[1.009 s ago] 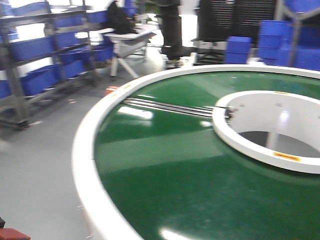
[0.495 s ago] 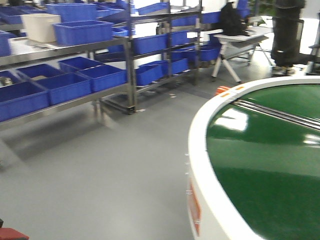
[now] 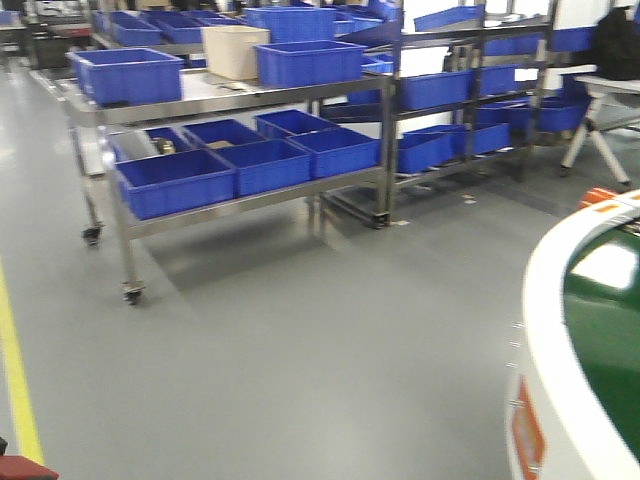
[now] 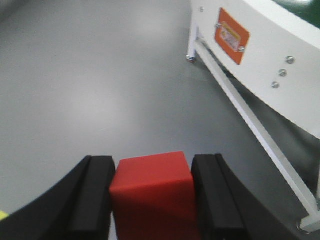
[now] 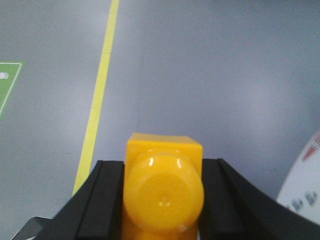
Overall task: Pick red and yellow blocks into blue bin
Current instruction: 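Drive the base away from the conveyor holding both blocks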
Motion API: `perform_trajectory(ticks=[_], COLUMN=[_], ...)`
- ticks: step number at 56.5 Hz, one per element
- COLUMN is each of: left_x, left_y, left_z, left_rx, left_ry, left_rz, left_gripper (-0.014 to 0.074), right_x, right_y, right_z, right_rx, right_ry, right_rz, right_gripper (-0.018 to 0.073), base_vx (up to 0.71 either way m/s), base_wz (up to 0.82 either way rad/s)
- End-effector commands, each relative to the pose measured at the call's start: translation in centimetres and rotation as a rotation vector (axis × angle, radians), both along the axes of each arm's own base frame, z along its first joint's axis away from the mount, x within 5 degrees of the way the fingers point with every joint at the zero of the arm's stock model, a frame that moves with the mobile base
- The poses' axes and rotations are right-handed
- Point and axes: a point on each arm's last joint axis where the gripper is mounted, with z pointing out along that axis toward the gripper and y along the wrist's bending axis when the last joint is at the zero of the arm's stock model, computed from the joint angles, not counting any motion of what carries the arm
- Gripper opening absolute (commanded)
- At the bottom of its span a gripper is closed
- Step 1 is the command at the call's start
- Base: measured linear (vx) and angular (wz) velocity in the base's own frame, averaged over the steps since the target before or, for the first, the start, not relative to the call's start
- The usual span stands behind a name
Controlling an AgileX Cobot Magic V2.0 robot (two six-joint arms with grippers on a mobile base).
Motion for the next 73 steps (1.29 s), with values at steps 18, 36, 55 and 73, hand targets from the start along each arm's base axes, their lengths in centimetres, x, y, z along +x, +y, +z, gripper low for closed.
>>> perform_trajectory(ticks=[18, 36, 55, 73], left_x=[0.08, 0.07, 0.07, 0.05], left_y=[-0.15, -0.15, -0.14, -0.13], left_z=[1.44, 1.42, 1.43, 1.40], left_rx=[-0.058, -0.058, -0.057, -0.055], left_ry=[-0.084, -0.082, -0.082, -0.078], left_rz=[-0.007, -0.007, -0.006, -0.006], left_gripper=[0.0234, 0.0234, 0.0234, 0.0234], right_x=[0.23, 0.19, 0.09, 0.09], right_y=[0.08, 0.08, 0.08, 0.08], right_z=[1.33, 1.28, 1.17, 1.17], right_rx=[0.036, 0.033, 0.028, 0.028], right_ry=[-0.082, -0.075, -0.061, -0.061], right_rz=[-0.007, -0.005, 0.000, 0.000], right_gripper=[0.0297, 0.0297, 0.0297, 0.0297], base_vx=[0.02, 0.09, 0.19, 0.30], base_wz=[0.47, 0.35, 0.18, -0.05])
